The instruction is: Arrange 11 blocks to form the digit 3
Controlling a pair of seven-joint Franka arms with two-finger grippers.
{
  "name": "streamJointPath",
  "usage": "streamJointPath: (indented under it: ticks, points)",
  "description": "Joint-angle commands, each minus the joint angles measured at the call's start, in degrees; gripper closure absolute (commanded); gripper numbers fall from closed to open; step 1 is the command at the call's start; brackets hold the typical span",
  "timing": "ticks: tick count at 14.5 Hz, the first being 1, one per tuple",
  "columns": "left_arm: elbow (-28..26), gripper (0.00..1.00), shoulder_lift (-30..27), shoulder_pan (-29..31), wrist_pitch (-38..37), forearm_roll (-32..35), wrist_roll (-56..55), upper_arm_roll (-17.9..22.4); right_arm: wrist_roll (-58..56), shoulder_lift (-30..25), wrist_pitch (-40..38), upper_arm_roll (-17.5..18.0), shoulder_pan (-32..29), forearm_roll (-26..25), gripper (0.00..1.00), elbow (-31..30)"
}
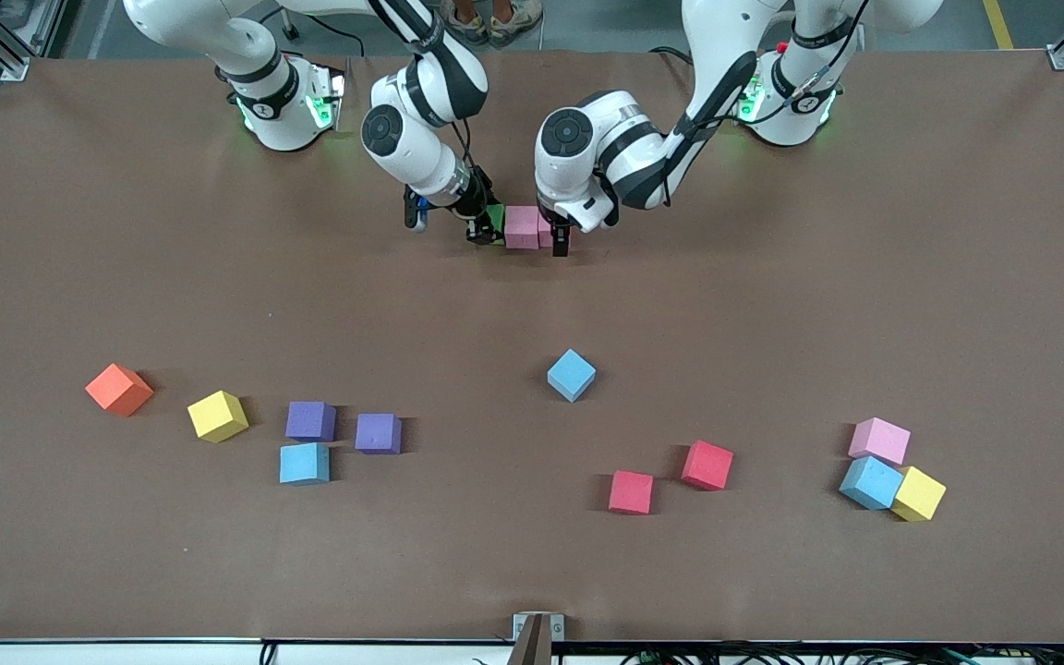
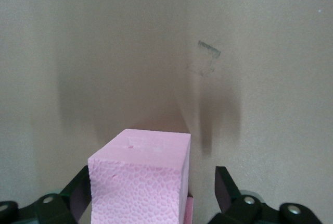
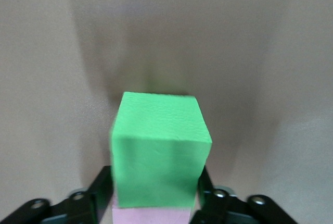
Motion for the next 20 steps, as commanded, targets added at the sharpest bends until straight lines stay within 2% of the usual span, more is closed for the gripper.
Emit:
streamJointPath:
  ticks: [1, 8, 11, 14, 20]
  points:
    - [-0.16, 0.0, -3.26, -0.41, -3.43, 1.27, -1.47, -0.24, -0.79, 0.18, 0.26, -0.29, 0.58, 1.8, 0.0, 0.04]
    - [0.98, 0.0, -11.69, 0.11, -14.5, 1.19, 0.36, -2.44, -0.09, -1.48, 0.18, -0.29, -0.65, 1.8, 0.0, 0.12]
    - [4.13, 0.0, -13.38, 2.47, -19.17, 1.27, 12.54, -1.3, 0.09, -4.47, -3.41, -0.2, -3.28, 1.72, 0.0, 0.12]
    - [7.47, 0.0, -12.41, 14.05, -19.17, 4.16, 32.31, -1.12, -0.09, -6.05, -7.12, -0.2, -5.75, 1.63, 0.0, 0.12]
    - [15.04, 0.0, -6.26, 33.83, -19.0, 6.02, 70.97, -1.12, -2.71, -7.12, -7.03, -0.2, -6.89, 1.28, 0.0, 1.17]
